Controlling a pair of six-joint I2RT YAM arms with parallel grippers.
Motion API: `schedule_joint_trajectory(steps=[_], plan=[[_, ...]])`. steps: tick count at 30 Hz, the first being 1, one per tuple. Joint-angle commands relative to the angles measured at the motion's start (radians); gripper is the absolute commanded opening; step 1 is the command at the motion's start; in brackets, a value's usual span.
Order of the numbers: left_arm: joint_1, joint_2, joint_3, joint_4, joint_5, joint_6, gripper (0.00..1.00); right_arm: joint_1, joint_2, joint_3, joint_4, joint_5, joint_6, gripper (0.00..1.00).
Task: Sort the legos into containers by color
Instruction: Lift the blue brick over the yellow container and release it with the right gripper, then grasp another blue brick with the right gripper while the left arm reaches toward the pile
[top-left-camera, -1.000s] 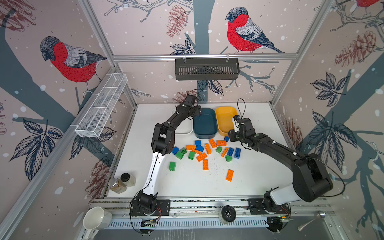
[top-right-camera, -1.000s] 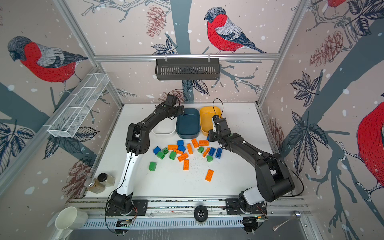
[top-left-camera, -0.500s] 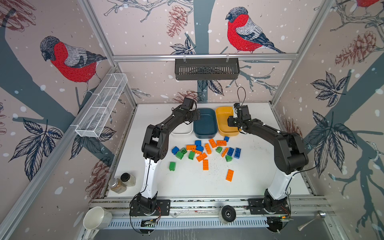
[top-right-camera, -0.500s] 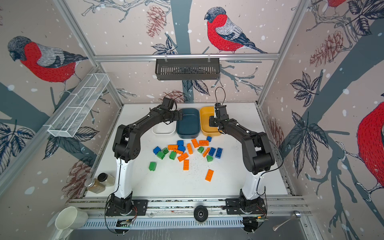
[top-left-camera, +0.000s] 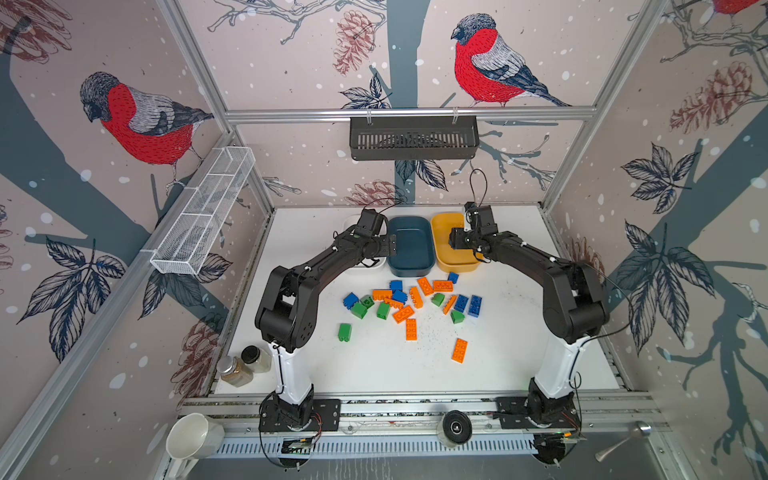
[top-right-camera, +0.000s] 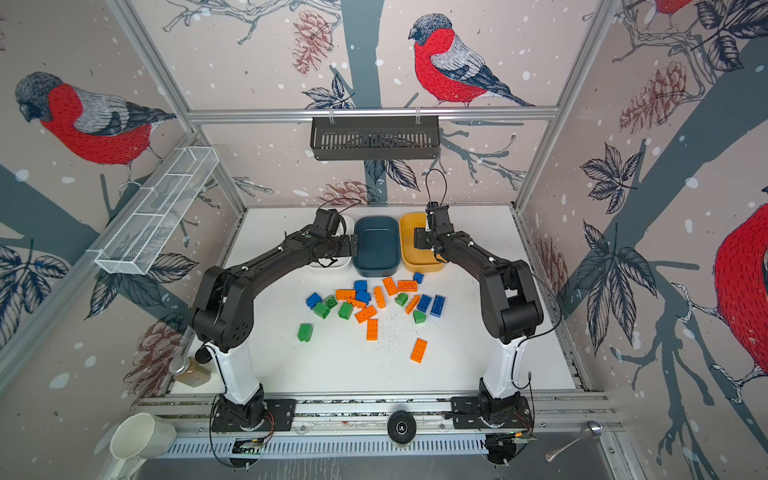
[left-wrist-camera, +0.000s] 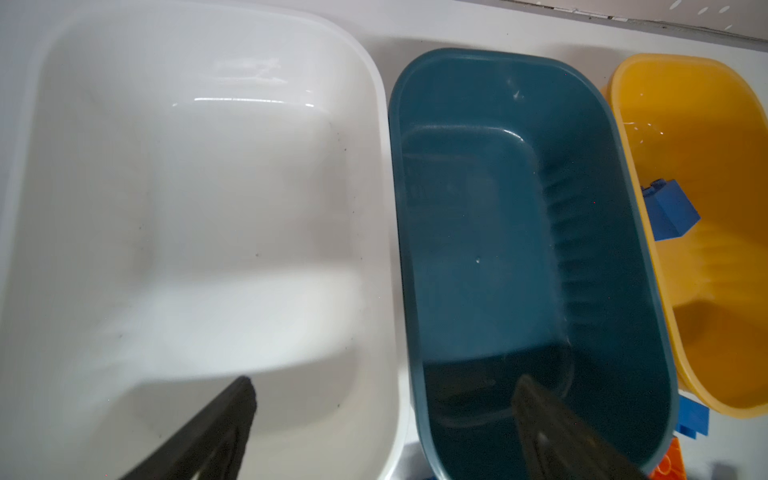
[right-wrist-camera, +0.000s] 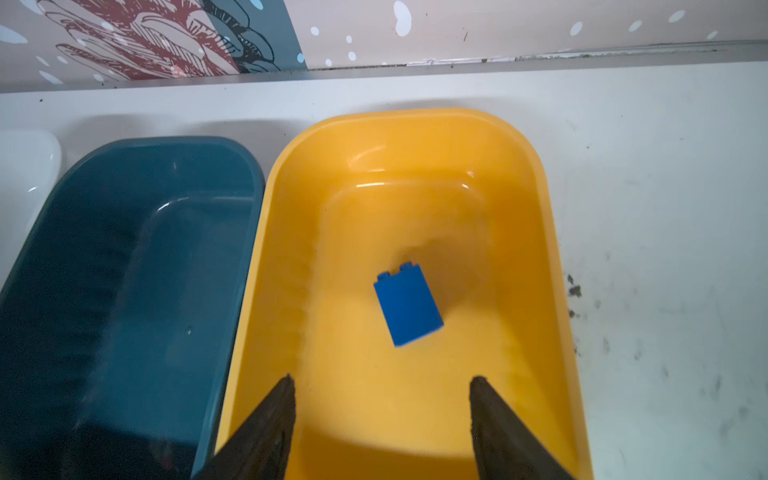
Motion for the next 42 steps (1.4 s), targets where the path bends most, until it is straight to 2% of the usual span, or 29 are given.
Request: schedule_joint_trajectory(steps=[1,5,11,16,22,32,36,42], plan=[[-0.023,-0.052,-0.052,0.096,-0.114,-0.039,0.97,0.01,-0.095,-0.088,-0.008,0.002,0.037,0.71],[-0.063,-0.127,-0.147,0.228,-0.182,-0.056,0.97,0.02,-0.266,-0.265,-0.002,0.013,0.097,0.73],[-0.083,-0.188,-0.246,0.425,-0.153,-0.064,0.97,0.017,-0.435,-0.487,-0.015,0.068,0.184,0.77],[-0.084,-0.191,-0.258,0.476,-0.133,-0.058,0.97,0.015,-0.426,-0.569,-0.034,0.125,0.249,0.71],[-0.084,-0.205,-0.291,0.517,-0.138,-0.044,0.97,0.025,-0.367,-0.573,-0.025,0.057,0.269,0.61],[-0.084,-0.197,-0.285,0.479,-0.186,-0.049,0.97,0.045,-0.388,-0.641,-0.057,0.066,0.283,0.46],[-0.084,-0.197,-0.283,0.479,-0.187,-0.051,0.97,0.054,-0.389,-0.65,-0.059,0.034,0.263,0.45],[-0.084,-0.211,-0.296,0.482,-0.208,-0.06,0.97,0.063,-0.371,-0.65,-0.072,0.045,0.251,0.43]])
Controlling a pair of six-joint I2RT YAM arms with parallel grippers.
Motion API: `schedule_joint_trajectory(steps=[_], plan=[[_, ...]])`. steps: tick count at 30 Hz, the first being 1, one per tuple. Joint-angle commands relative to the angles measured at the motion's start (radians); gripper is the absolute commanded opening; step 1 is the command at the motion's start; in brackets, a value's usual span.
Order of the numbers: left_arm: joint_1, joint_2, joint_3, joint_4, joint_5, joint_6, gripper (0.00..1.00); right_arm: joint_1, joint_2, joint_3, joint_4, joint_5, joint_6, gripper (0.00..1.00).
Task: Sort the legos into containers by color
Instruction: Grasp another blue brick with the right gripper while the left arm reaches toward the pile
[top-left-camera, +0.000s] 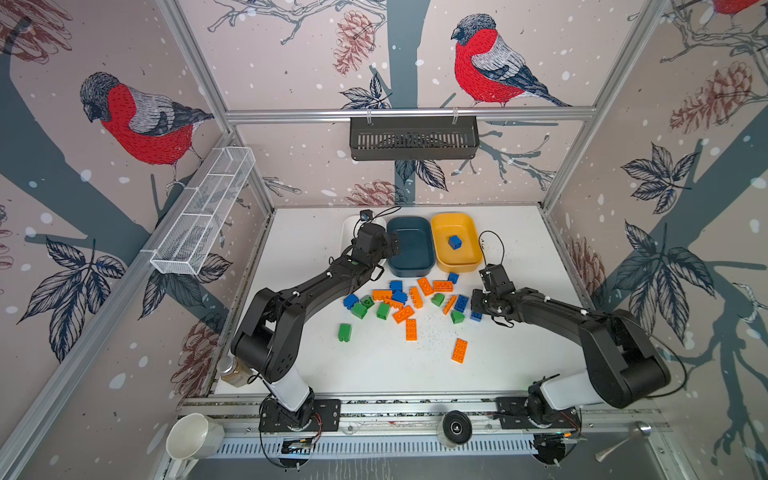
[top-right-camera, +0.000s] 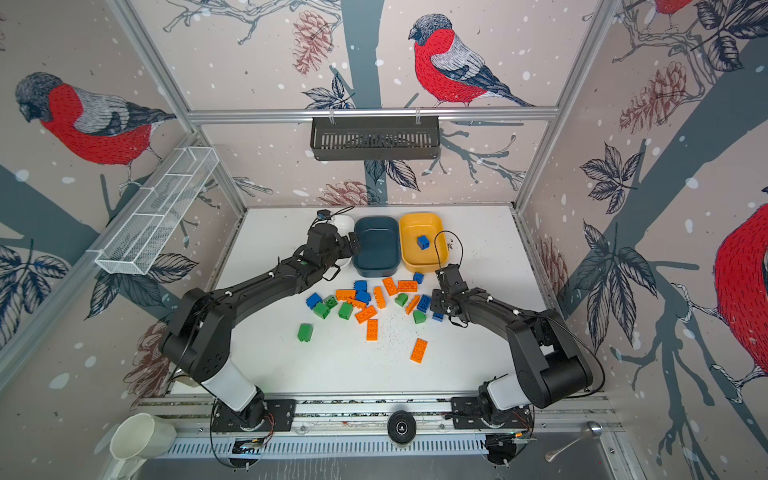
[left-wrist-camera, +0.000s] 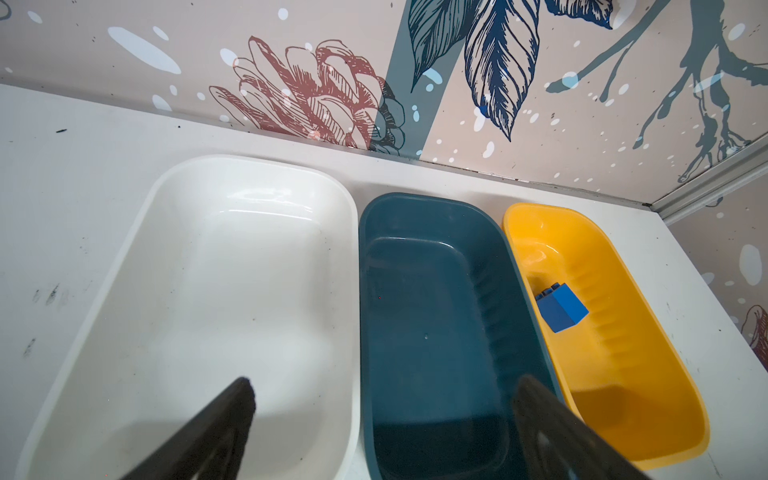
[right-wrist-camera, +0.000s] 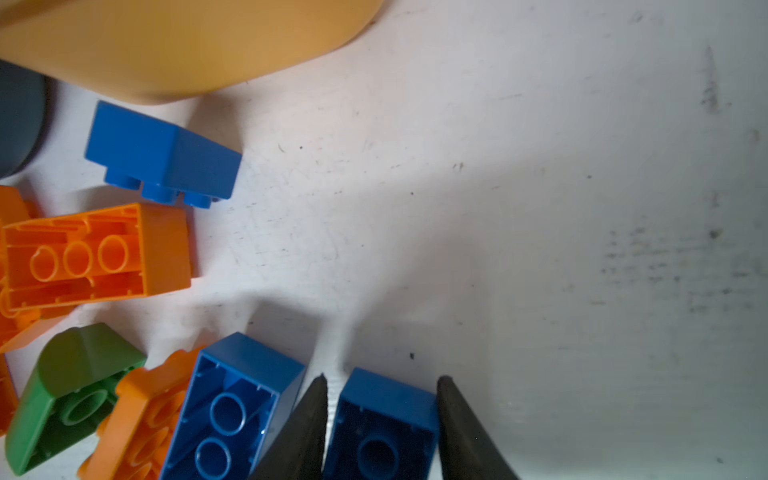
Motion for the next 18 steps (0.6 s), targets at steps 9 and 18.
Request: schedule_joint_trajectory(steps=[9,18], plan=[[-0.026,-0.069,-0.06,0.067,-0.116,-0.007,0.97,0.03,0.057,0.014,-0.034,0.017,-0.033,0.44],[-0.085,-0.125,-0.091,0.075,-0.221,0.027,0.97,0.043,0.012,0.023,-0.034,0.082,-0.074,0.33]])
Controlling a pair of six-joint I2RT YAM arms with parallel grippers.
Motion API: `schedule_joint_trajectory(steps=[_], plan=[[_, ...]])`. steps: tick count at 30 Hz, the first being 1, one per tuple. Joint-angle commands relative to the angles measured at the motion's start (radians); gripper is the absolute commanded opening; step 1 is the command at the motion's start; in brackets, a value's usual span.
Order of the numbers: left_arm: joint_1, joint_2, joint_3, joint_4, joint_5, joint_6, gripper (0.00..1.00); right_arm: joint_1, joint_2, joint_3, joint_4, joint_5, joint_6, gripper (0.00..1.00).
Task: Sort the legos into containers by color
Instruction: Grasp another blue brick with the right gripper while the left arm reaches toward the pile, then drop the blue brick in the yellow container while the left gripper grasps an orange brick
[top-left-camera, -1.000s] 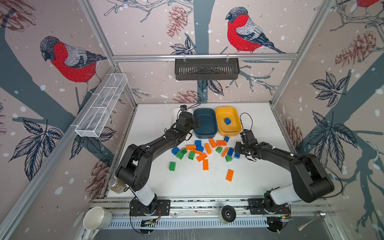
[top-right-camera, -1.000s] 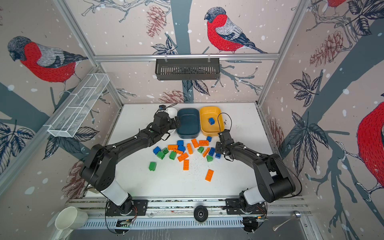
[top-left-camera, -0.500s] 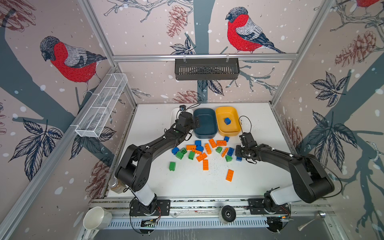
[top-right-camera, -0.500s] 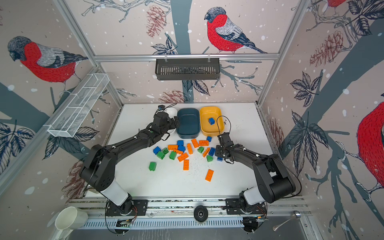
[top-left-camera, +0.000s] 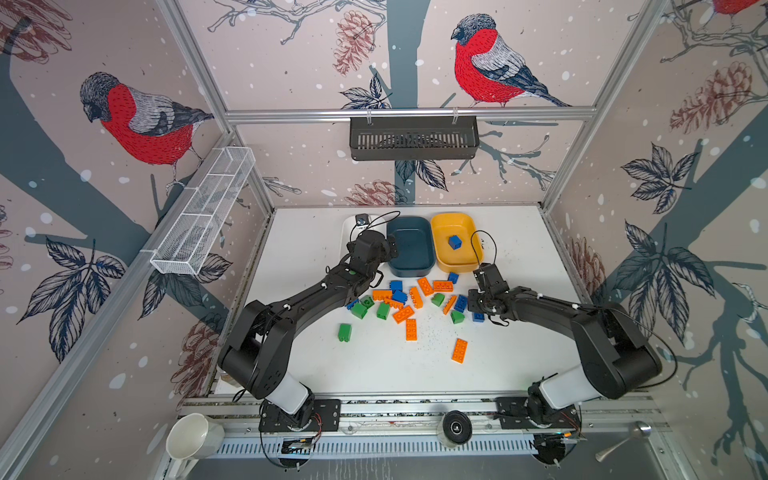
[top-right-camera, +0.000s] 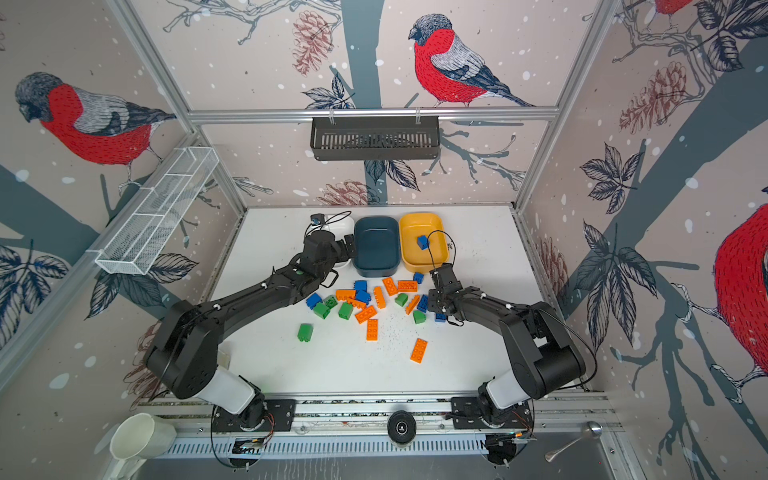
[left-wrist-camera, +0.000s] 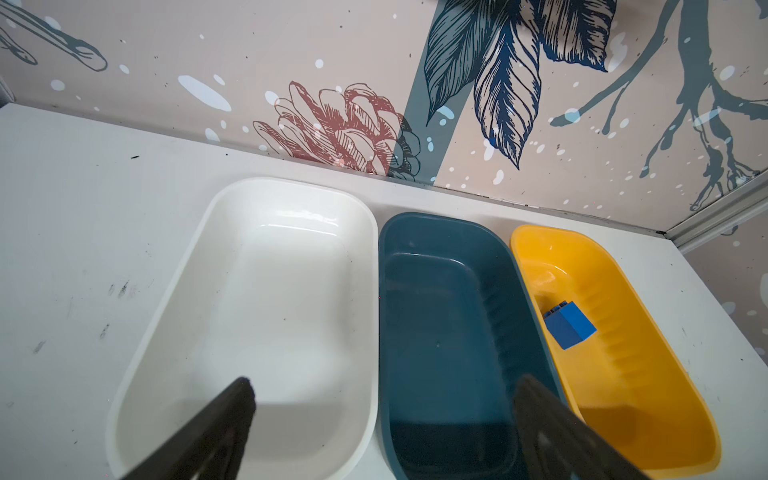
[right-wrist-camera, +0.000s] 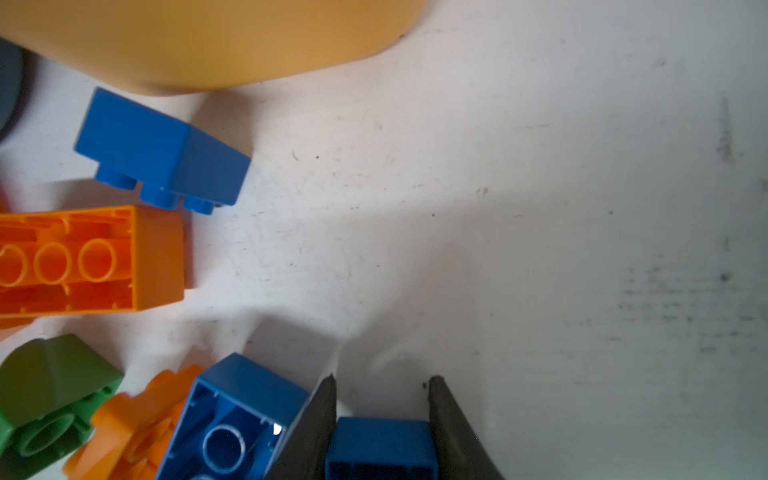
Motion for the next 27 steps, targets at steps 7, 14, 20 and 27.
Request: schedule_joint_trajectory(steps=[7,14,20,27], plan=[[-0.121,-0.049,-0.006,-0.029,-0.095,0.011,0.97,0.003,-0.098,0.073,0.053,0.017,-0.065,0.29],[-0.142,-0.059,-0.045,-0.084,0.087,-0.063,0.97,-0.008,-0.021,0.221,0.223,-0.045,-0.066,0.29],[-0.166,-0.065,-0.04,-0.159,0.178,0.024,0.97,-0.023,0.156,0.398,0.229,-0.051,-0.096,0.3],[-0.173,-0.016,-0.033,-0.296,0.237,-0.02,0.97,-0.05,0.332,0.579,0.19,-0.059,-0.157,0.31]])
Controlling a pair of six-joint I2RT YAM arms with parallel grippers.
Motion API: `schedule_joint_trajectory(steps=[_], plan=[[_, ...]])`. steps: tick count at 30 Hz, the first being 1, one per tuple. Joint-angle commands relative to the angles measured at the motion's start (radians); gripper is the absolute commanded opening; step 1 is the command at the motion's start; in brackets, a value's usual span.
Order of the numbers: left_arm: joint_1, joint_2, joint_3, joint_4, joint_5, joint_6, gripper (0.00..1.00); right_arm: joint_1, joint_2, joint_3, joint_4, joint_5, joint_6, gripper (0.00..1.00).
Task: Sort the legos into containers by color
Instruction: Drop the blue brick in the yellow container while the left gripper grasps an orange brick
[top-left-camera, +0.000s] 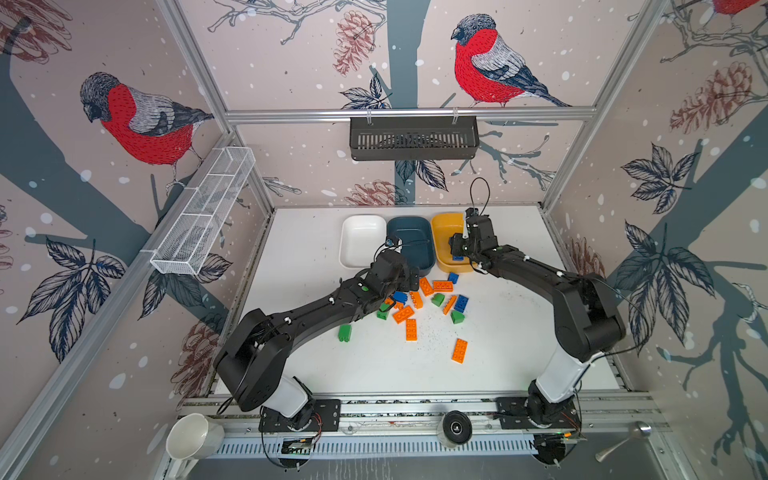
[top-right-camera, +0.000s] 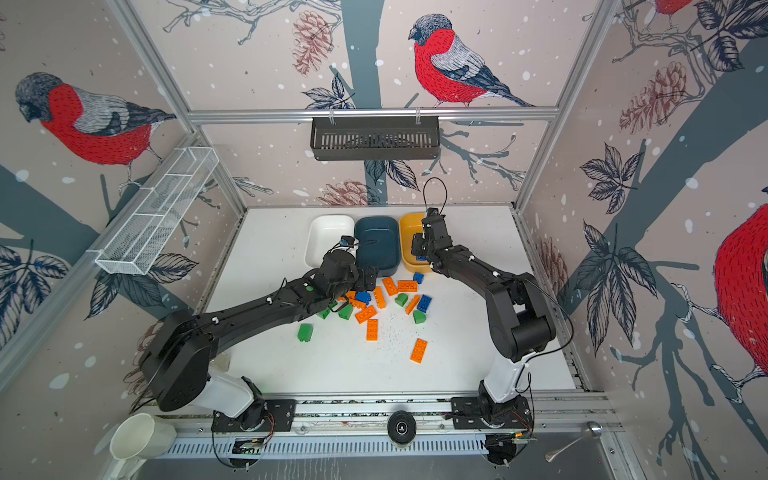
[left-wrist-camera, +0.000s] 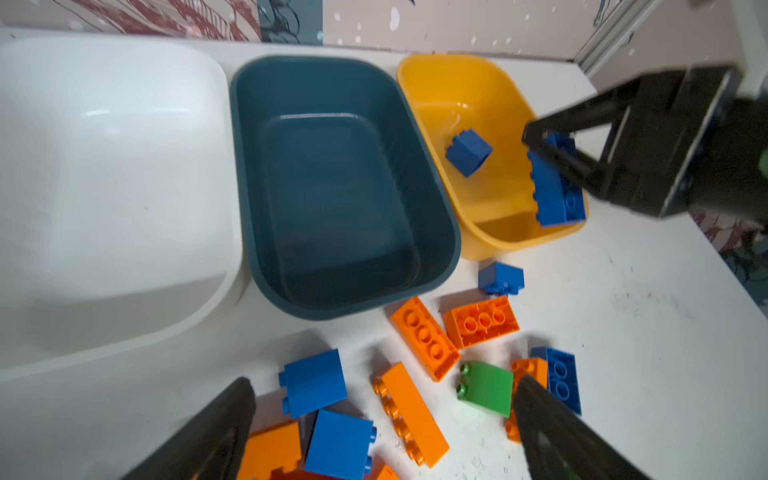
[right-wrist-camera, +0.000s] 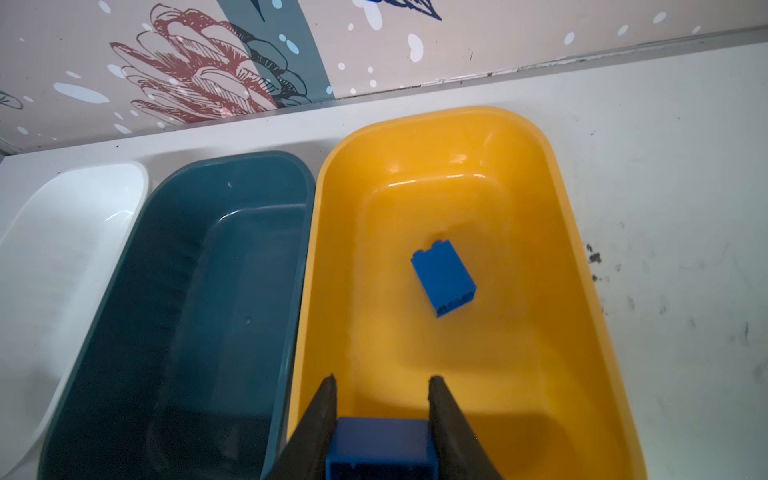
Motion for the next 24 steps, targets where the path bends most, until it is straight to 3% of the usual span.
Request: schedule_joint_trajectory(steps=[1,5,10,12,24], plan=[[-0.003,0.025,0.009,-0.088,0.049,-0.034,0.97,-0.01,0.057,0.066,-0.007,-0.021,-0.04,0.31],[-0.002,0.063,0.016,-0.104,0.098,-0.058,0.95,-0.014,0.142,0.164,-0.039,-0.039,-0.043,0.38],[-0.016,0.106,0.06,-0.166,0.095,-0.069,0.87,-0.006,0.162,0.225,-0.082,-0.052,-0.029,0.56],[-0.037,0.14,0.11,-0.235,0.042,-0.084,0.82,-0.001,0.136,0.21,-0.083,-0.05,-0.021,0.62],[-0.106,0.399,0.37,-0.457,-0.012,-0.103,0.58,-0.003,-0.163,-0.044,-0.052,-0.057,-0.003,0.81]])
